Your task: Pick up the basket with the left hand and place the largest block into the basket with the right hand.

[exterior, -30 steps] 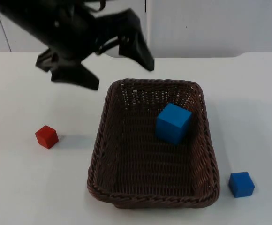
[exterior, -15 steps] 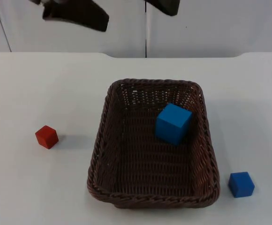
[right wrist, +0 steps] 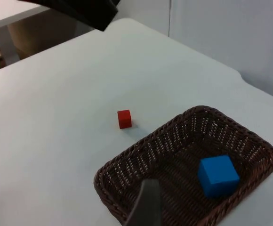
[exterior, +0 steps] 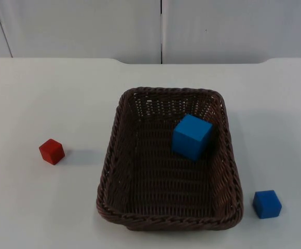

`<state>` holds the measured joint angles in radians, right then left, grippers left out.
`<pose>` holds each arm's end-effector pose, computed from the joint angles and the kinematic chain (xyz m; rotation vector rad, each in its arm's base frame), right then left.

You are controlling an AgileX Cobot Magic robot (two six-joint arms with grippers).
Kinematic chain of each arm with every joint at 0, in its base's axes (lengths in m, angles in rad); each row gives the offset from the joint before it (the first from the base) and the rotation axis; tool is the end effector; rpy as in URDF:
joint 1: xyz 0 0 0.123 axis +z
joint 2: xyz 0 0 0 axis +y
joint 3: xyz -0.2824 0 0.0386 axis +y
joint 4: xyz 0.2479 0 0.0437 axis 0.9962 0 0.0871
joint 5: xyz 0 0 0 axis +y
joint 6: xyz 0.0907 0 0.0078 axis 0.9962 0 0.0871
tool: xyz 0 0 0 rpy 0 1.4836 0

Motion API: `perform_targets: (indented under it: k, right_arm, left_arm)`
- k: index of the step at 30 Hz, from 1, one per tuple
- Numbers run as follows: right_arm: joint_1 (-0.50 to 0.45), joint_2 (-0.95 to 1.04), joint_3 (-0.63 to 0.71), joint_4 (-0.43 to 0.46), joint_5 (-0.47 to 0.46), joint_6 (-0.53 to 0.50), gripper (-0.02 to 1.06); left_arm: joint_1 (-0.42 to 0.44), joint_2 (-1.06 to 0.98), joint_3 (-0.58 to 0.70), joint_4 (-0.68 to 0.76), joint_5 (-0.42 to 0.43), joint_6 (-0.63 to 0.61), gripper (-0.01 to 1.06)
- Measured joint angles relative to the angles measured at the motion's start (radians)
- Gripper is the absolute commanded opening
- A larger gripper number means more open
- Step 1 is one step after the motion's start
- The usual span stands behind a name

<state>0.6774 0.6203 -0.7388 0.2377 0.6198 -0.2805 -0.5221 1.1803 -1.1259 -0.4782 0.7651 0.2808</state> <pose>0.0831 0.0828 0.3560 -0.8303 1.8244 0.5183 0.1983 -0.1476 0.3751 0.6801 2.1892 -0.6821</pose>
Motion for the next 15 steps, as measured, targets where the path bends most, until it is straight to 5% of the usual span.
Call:
perform_targets:
  k: [15]
  right_arm:
    - [0.0,-0.156,0.002,-0.002,0.108,0.0,0.72]
  left_arm:
    - [0.0,-0.26,0.295,0.026,-0.061,0.068,1.05]
